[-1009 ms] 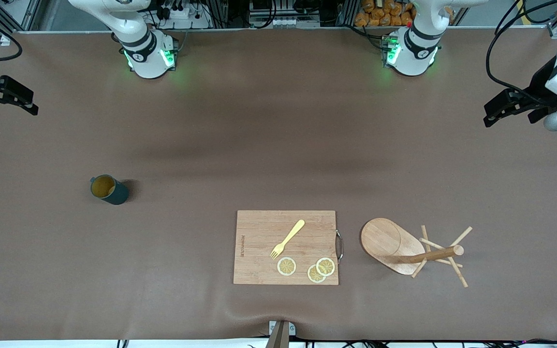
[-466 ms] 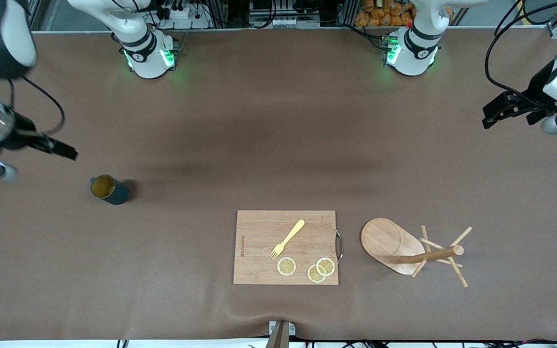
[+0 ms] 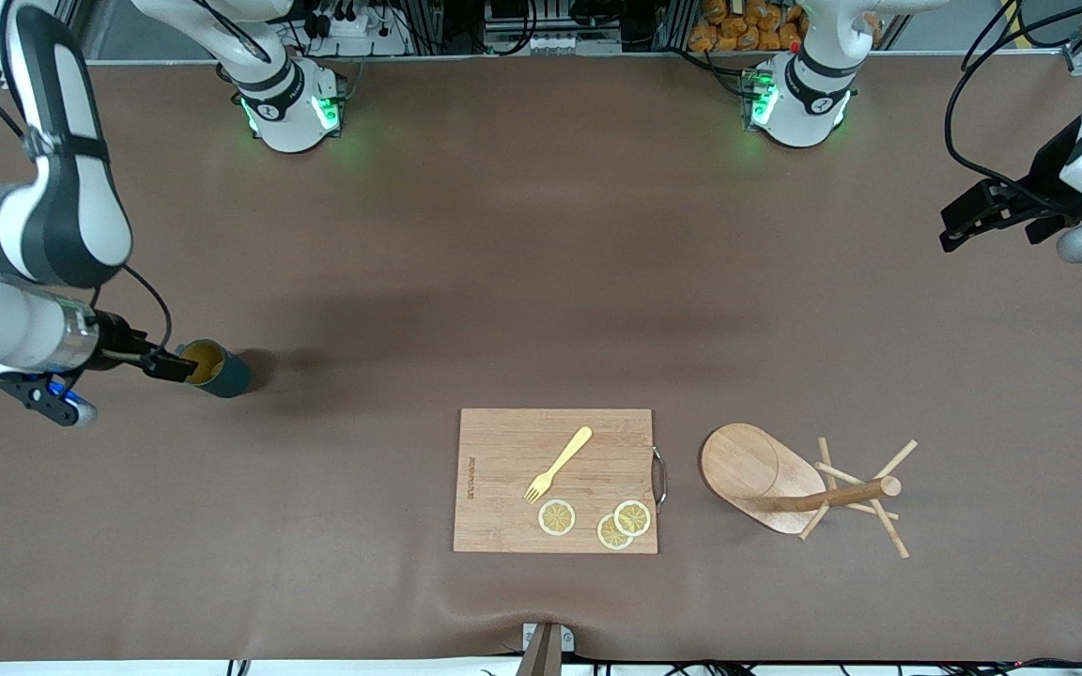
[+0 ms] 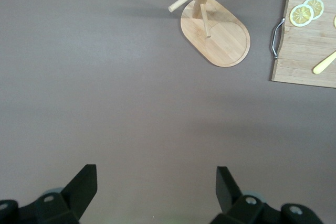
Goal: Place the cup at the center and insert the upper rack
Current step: 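Move the right gripper down over the teal mug, then grasp the teal mug rim with the right gripper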
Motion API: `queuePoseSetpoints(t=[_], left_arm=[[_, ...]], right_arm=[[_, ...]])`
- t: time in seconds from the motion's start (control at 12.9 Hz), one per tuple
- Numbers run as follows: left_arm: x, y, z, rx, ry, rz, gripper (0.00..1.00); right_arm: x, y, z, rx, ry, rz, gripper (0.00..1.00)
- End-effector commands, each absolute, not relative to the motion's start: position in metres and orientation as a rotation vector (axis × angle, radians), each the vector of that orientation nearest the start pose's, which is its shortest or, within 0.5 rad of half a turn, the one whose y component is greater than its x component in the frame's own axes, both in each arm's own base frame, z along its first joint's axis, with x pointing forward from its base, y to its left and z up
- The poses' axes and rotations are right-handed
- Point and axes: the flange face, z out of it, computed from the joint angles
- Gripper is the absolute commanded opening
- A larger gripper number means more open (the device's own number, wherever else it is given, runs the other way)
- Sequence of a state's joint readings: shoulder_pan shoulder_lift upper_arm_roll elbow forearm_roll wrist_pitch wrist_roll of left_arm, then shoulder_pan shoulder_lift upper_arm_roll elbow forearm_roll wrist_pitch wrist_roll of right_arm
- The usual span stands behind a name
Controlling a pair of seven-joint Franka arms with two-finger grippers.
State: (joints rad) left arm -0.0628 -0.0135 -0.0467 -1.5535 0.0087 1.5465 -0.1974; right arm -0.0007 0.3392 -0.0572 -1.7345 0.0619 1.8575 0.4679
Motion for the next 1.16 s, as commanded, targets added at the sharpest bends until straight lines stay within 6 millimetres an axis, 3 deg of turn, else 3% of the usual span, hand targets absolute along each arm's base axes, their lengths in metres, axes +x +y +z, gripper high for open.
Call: queuePoseSetpoints(t=[0.0,0.31,0.62,0.85,1.09], left_arm=[[0.557,-0.055,0.626,-3.137,-0.137,0.026,1.0],[0.558,-0.058,0.624,-3.128,-0.13,0.027,1.0],[0.57,-0.056,0.619,-3.131,-0.137,-0.029,1.0],[0.57,-0.06,0.614,-3.136,-0.156,-0.01,1.0],[0.565,-0.063,0.625,-3.143,-0.145,-0.03,1.0]], right_arm=[[0.628,-0.031,0.332,-2.982,0.938,0.374,1.0],[0.632,-0.038,0.281,-2.977,0.981,0.401,1.0],[0.632,-0.042,0.257,-2.977,0.995,0.409,1.0],[0.633,-0.043,0.247,-2.977,0.999,0.411,0.61],[0.633,-0.049,0.246,-2.969,1.014,0.405,0.26]])
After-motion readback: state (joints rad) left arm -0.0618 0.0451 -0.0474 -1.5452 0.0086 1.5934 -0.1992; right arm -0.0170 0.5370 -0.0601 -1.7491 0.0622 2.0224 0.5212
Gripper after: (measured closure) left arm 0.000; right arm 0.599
